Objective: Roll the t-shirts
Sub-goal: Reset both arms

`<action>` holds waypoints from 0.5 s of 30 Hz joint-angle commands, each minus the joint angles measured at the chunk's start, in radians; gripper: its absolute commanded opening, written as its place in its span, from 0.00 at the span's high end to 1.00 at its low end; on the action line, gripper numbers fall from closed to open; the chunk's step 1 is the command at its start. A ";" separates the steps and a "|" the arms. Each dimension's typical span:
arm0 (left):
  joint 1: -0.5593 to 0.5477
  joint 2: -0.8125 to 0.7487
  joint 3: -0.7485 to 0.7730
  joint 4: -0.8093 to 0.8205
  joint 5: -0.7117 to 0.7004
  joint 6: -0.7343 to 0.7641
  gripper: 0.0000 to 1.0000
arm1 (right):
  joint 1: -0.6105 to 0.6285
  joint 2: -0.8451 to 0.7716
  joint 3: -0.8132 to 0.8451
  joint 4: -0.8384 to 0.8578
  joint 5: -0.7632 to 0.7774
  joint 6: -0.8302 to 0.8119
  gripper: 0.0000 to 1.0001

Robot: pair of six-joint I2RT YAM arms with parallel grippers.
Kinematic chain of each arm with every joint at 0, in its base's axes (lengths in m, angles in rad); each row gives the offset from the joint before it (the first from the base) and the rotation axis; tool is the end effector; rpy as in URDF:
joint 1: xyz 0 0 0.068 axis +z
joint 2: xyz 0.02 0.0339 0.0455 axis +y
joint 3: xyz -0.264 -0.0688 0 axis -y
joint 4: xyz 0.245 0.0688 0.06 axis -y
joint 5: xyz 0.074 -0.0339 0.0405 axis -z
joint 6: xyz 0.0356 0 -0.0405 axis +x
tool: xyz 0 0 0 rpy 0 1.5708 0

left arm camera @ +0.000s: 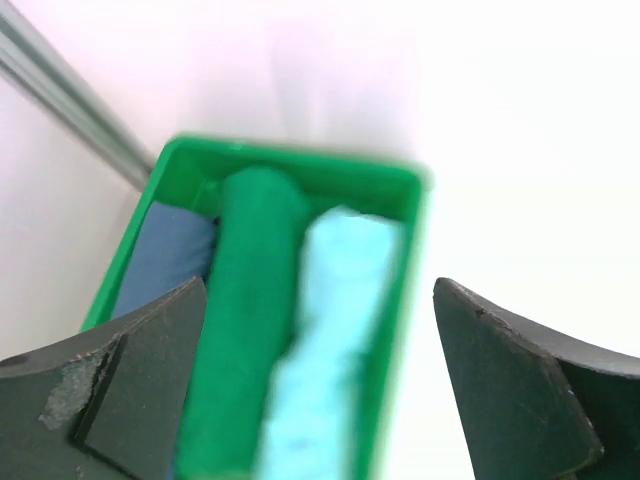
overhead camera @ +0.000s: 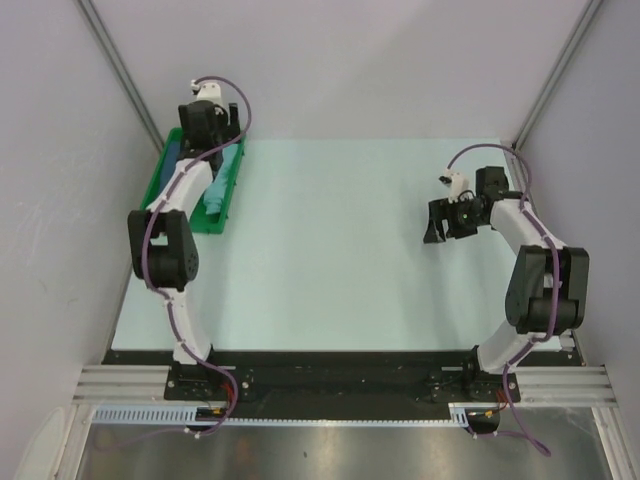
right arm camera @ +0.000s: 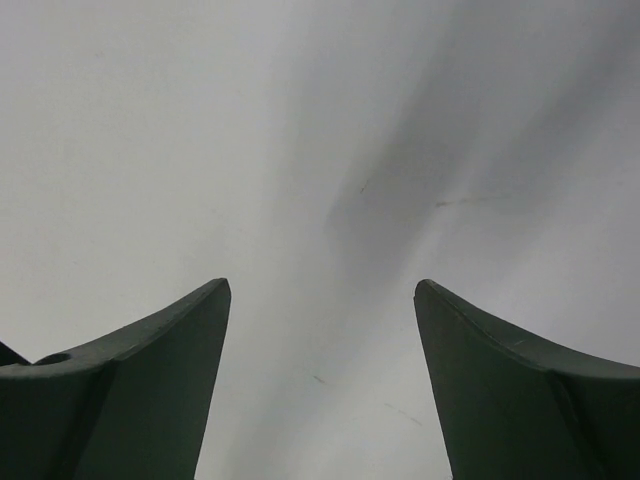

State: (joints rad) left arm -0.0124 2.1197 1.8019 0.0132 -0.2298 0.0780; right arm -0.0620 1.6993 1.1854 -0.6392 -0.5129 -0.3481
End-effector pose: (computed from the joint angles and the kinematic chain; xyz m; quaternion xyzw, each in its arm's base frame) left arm 0.5129 0.0017 0.2866 -0.0316 0.8031 0.1117 0.5844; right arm 0.3397 -0.0036 0.2111 -0.1870 0.9291 0.2021 0.2469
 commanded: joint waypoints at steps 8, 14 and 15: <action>-0.465 -0.612 -0.631 -0.001 -0.040 -0.293 0.00 | -0.045 -0.312 0.006 0.084 -0.030 0.133 0.00; -0.682 -0.760 -0.794 -0.151 -0.163 -0.516 0.00 | -0.061 -0.355 0.003 0.075 -0.067 0.178 0.00; -0.690 -0.776 -0.815 -0.154 -0.149 -0.530 0.00 | -0.061 -0.357 0.000 0.076 -0.073 0.184 0.00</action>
State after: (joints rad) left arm -0.6659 1.4487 1.0664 -0.0471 -0.3195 -0.2714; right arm -0.1162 1.3674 1.1847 -0.5755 -0.5423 -0.2157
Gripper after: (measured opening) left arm 0.996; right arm 0.993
